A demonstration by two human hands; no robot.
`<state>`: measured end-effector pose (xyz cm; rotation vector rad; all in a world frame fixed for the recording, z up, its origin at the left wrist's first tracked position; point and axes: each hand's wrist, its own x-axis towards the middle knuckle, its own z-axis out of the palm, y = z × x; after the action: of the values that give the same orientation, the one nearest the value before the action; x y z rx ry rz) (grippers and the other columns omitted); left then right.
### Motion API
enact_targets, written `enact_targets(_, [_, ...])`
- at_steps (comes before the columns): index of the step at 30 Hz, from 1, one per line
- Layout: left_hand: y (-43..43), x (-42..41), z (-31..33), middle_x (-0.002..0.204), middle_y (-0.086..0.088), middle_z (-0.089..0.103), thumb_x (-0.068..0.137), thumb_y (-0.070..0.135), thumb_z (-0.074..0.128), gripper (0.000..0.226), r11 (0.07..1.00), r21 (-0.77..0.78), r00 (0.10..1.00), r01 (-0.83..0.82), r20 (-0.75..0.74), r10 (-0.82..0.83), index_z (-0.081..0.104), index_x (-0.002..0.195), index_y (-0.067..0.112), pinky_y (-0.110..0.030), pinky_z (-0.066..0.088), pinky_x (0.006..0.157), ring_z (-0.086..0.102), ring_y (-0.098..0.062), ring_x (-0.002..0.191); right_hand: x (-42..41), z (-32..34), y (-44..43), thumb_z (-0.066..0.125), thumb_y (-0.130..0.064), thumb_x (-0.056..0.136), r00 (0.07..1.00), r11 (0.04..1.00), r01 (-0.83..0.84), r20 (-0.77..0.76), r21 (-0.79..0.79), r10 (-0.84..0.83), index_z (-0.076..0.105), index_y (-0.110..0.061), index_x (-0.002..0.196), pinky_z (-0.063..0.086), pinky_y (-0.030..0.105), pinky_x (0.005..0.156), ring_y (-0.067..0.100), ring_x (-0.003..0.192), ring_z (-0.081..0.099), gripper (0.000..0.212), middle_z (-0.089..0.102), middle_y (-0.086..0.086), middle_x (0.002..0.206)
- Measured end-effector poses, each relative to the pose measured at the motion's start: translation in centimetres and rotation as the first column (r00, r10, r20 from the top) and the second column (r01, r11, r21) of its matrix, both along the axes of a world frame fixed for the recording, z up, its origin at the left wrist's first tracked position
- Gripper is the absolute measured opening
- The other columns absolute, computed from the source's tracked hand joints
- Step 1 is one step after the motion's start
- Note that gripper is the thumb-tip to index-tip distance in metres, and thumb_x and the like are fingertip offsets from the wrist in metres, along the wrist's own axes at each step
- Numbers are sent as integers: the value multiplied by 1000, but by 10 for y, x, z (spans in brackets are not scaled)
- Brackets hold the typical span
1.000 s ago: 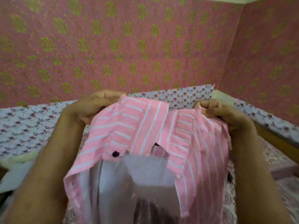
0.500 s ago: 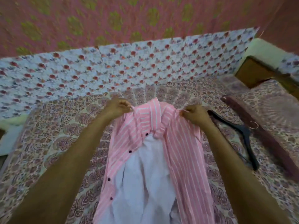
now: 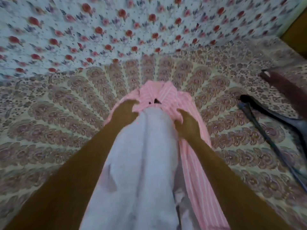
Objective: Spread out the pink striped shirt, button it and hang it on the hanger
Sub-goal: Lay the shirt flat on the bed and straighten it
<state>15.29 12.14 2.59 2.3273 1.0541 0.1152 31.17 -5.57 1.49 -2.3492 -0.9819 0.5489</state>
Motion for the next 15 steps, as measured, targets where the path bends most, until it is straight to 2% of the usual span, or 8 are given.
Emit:
enact_targets(3, [-47,-45,-61,134,-13,52,81,29,57,50,998,-64,997,-18,-73,13,54,125,6,-37,29,109,43,-27,129,-35,-54,-46,47,-24,83,997,996,-78,25,-32,79,58,-7,115,49,39,85,34,100,61,38,65,15,110])
enact_targets(5, [-71,-69,-78,139,-13,46,80,32,57,51,999,-30,993,-25,-115,22,54,126,9,-41,30,109,39,-26,133,-53,-74,-72,45,-25,76,991,993,-117,66,-20,118,62,-2,105,52,41,82,37,94,64,40,67,20,103])
enact_targets(8, [-101,-98,-90,142,-20,41,81,18,66,47,999,25,992,-22,-122,25,55,126,9,-46,33,108,38,-32,133,-77,-92,-102,47,-22,76,982,988,-143,120,-51,148,61,0,114,47,47,94,40,108,59,47,60,26,119])
enact_targets(10, [-119,-115,-91,138,-21,45,80,24,61,49,1000,23,995,2,-103,0,55,126,8,-46,35,108,42,-33,130,-95,-92,-117,44,-24,77,988,994,-101,111,-48,106,60,-2,116,44,46,97,39,114,55,48,55,24,127])
enact_targets(13, [-149,-142,-88,140,-16,44,82,24,59,47,997,-36,983,75,-165,-80,54,127,12,-43,36,107,44,-29,130,-128,-87,-141,47,-20,76,995,994,-68,64,-90,74,57,-4,121,39,46,103,39,122,48,49,49,24,134])
enact_targets(15, [-168,-160,-78,140,-14,46,85,21,61,42,991,-103,983,87,-152,-102,55,126,12,-38,36,107,45,-26,129,-149,-84,-156,46,-21,76,997,992,-69,34,-104,73,56,-5,123,39,48,102,40,122,48,50,48,25,134])
